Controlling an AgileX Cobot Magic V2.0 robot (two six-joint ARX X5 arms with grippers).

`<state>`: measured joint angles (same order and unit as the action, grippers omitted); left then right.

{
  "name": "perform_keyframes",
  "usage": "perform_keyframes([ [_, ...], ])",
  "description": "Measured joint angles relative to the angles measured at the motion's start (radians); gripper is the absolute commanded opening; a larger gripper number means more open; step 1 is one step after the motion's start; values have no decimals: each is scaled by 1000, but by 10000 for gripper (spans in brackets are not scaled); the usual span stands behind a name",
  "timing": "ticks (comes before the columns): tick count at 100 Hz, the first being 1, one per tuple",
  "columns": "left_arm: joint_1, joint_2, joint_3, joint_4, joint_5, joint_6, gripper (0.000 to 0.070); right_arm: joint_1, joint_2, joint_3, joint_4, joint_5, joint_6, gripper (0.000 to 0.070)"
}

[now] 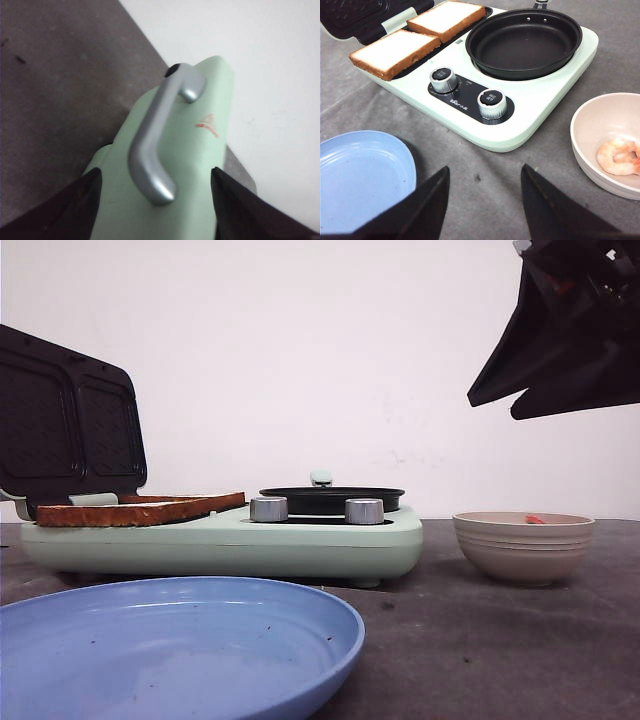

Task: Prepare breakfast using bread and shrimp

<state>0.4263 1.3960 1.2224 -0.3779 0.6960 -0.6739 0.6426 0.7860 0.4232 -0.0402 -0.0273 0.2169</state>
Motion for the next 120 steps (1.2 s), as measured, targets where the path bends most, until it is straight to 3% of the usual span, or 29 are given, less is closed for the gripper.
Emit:
perform_keyframes([
  [29,-27,69,0,35,14,40,366,0,0,0,0,0,0,276],
  [79,-67,137,0,146,11,5,345,0,0,0,0,1,9,276],
  [83,-69,140,0,149,11,3,319,0,0,0,0,1,9,276],
  [97,-77,147,0,170,10,2,99,0,0,0,0,1,9,276],
  [105,-82,147,0,179,11,0,12,0,0,0,0,1,9,276],
  [120,-82,147,1,180,14,-45,4,0,0,0,0,1,9,276],
])
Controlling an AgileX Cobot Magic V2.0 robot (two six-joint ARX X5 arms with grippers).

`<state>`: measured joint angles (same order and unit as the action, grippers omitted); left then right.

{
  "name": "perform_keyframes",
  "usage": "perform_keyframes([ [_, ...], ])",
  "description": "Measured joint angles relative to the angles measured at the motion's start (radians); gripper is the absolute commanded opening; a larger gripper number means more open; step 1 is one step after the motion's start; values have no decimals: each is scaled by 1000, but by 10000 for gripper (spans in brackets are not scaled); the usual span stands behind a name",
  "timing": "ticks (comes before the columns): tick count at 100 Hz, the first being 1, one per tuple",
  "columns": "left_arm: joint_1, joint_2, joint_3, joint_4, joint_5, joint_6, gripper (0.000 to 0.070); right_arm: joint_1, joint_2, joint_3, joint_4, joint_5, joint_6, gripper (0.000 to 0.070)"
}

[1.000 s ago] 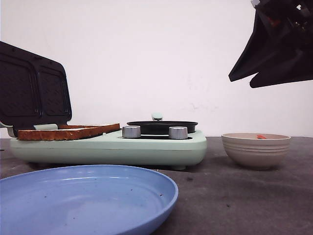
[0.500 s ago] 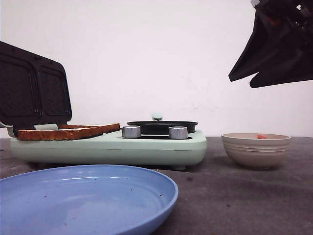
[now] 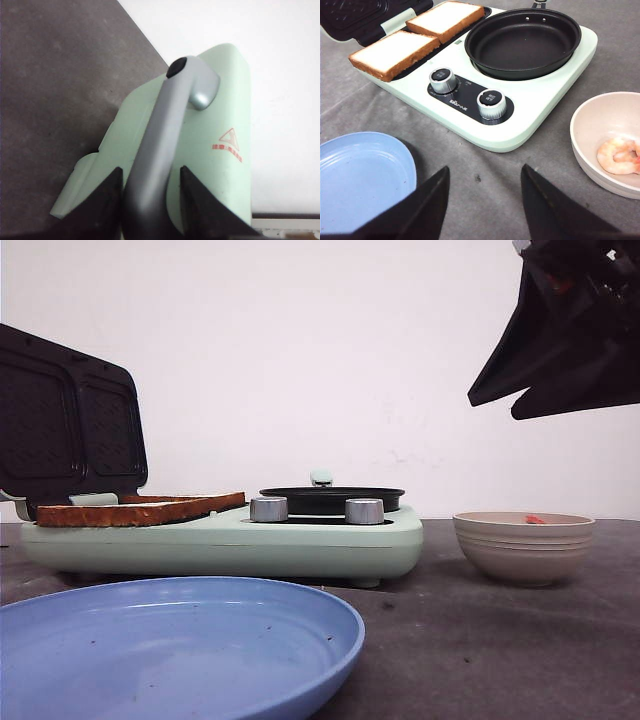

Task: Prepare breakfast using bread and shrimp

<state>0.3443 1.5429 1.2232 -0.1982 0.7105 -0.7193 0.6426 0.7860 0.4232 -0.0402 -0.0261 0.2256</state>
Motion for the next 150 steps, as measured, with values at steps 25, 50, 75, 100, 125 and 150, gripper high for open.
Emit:
perform_keyframes([
  [25,-5,0,0,0,0,-4,4,0,0,0,0,0,0,276],
  [50,-49,-4,7,2,-6,27,4,0,0,0,0,0,2,276],
  [75,-148,-13,15,8,3,97,4,0,0,0,0,0,15,276],
  [100,-260,-13,16,-24,-37,164,4,0,0,0,0,0,15,276],
  [125,-381,-13,19,-96,-153,269,4,0,0,0,0,0,15,276],
  [150,-479,-11,19,-124,-301,336,4,0,0,0,0,0,16,276],
])
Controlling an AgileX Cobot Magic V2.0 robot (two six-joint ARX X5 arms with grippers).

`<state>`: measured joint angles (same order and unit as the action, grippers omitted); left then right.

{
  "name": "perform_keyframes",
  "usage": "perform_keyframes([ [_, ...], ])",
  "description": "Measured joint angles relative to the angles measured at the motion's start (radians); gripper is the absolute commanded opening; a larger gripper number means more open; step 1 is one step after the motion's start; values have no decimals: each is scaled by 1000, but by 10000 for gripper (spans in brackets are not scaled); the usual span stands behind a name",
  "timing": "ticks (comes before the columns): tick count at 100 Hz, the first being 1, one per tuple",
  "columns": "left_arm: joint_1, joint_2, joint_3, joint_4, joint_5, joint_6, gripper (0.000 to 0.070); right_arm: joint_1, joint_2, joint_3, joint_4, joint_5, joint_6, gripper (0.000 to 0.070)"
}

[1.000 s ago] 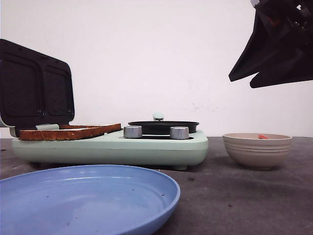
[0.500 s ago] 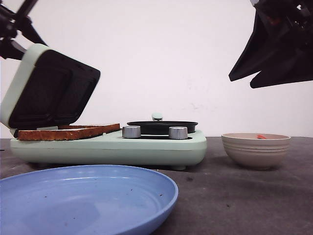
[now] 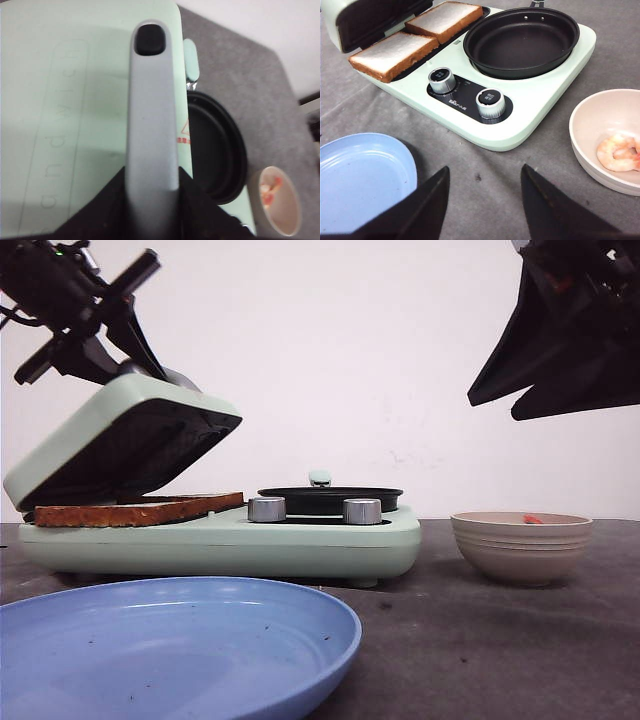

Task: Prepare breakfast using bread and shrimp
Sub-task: 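Pull the press lid down over the bread with the left gripper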

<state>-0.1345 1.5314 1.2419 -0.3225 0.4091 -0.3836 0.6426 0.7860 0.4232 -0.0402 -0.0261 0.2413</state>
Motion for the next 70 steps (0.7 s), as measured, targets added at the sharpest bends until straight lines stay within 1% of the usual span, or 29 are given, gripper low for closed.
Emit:
perform_keyframes([
  [8,-29,6,0,-6,-39,19,4,0,0,0,0,0,0,276],
  [38,-108,37,0,-19,-130,80,4,0,0,0,0,0,2,276],
  [54,-126,45,0,-21,-159,94,4,0,0,0,0,0,2,276],
  [70,-139,64,0,-18,-159,111,4,0,0,0,0,0,2,276],
])
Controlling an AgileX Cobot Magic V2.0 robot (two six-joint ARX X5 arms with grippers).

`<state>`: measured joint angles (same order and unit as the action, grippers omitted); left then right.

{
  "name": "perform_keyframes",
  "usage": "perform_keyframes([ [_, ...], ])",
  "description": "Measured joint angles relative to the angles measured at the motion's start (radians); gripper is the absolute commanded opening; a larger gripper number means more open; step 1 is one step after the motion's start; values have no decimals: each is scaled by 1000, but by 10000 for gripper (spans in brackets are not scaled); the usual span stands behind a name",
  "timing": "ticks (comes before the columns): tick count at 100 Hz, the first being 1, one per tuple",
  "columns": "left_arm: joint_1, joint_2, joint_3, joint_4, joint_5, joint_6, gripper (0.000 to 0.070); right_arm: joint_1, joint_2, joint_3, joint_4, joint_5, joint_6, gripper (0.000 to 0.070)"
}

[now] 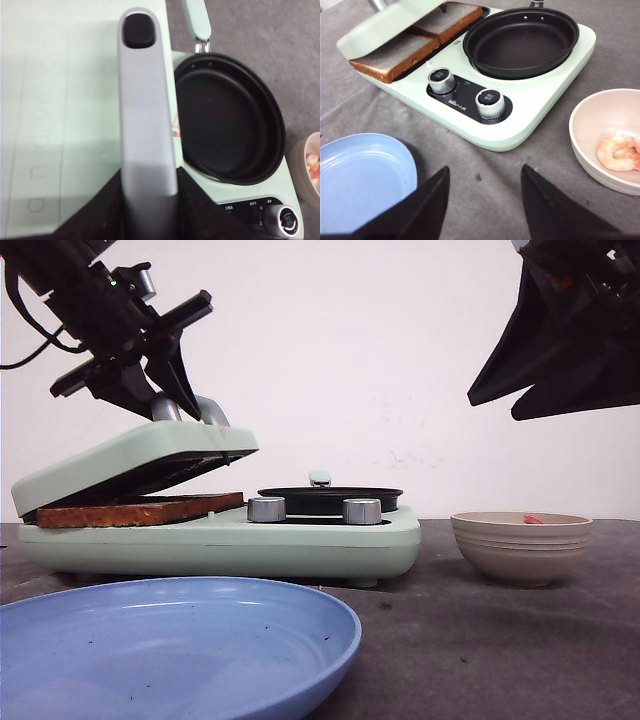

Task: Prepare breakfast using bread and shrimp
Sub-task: 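Pull the press lid down over the bread with the left gripper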

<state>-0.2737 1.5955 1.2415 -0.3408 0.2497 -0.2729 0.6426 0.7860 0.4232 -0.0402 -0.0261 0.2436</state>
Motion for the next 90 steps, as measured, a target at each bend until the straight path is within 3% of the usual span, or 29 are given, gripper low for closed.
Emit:
perform_keyframes([
  [39,-14,60,13,2,19,21,7,0,0,0,0,0,0,276],
  [54,-14,60,13,2,19,21,45,0,0,0,0,0,0,276],
  [74,-13,65,12,-21,21,34,276,0,0,0,0,0,0,276],
  [90,-9,68,10,-34,20,52,283,0,0,0,0,0,0,276],
])
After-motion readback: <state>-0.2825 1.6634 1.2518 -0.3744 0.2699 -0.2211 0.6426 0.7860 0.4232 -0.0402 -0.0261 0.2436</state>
